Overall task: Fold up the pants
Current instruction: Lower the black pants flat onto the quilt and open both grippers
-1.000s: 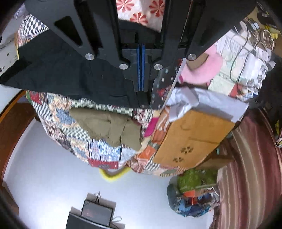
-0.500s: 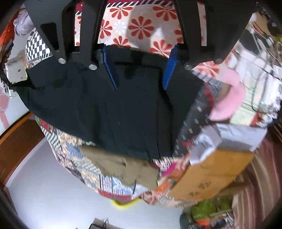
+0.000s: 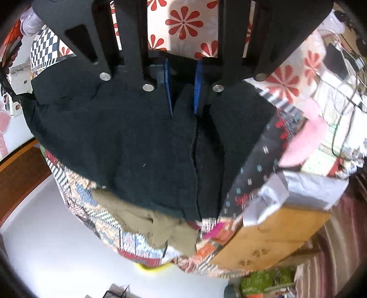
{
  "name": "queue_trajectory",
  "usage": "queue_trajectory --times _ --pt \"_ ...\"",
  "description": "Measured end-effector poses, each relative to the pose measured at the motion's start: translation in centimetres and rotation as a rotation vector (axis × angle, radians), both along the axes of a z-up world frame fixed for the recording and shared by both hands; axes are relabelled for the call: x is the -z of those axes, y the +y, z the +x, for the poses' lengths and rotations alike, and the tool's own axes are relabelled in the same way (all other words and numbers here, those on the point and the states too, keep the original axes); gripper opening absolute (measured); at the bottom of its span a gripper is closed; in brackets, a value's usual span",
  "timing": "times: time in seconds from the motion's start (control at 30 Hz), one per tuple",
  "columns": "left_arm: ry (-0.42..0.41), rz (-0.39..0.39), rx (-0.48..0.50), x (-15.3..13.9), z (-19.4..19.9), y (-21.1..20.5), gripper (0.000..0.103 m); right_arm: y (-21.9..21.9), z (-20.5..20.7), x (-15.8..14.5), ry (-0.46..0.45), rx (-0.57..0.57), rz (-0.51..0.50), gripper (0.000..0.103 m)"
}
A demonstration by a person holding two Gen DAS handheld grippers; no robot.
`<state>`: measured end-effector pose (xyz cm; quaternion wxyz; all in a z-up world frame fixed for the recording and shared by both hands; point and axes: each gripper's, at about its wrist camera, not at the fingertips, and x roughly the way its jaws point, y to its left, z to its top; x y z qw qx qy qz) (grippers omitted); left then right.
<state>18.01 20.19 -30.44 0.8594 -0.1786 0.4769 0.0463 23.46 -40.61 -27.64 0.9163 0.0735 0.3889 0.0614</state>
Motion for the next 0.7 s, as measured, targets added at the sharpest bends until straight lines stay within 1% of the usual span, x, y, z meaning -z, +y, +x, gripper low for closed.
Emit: queue_trajectory --times 0.1,0.2,0.27,0.33,0.43,0.5,0.63,0.7 --pt "-0.05 0.065 0.002 -2.5 0.0 -0.2 0.015 0.1 0.3 -0.6 -0.015 0.0 -0.002 0.012" --pt "-0.104 0.147 0.007 -5.3 -0.2 -0.5 0.015 0.2 0.2 -1.9 -0.054 -0.001 0.004 0.012" --pt "-0.124 0.19 0.004 -6.6 -0.5 -0.2 0.015 0.4 0.1 -2.4 -0.075 -0.002 0.007 0.012" --pt "-0.128 0.212 -0.002 -7.0 -0.8 0.4 0.015 0.6 -0.2 -2.7 -0.089 -0.007 0.003 0.012" --pt "-0.098 0.217 -0.02 -6.1 -1.1 1.4 0.015 1.2 -0.5 -2.0 -0.078 -0.018 -0.022 0.012" --pt "-0.06 0.21 -0.035 -4.5 -1.2 2.0 0.015 1.2 -0.8 -0.9 -0.051 -0.021 -0.034 0.012" --pt "0.031 0.182 -0.05 -0.6 -0.9 2.8 0.015 0.6 -1.1 1.2 0.007 -0.012 -0.022 0.012" --pt "0.051 0.192 -0.053 0.4 -1.1 2.6 0.016 0.4 -1.4 2.2 0.035 -0.015 -0.025 0.012"
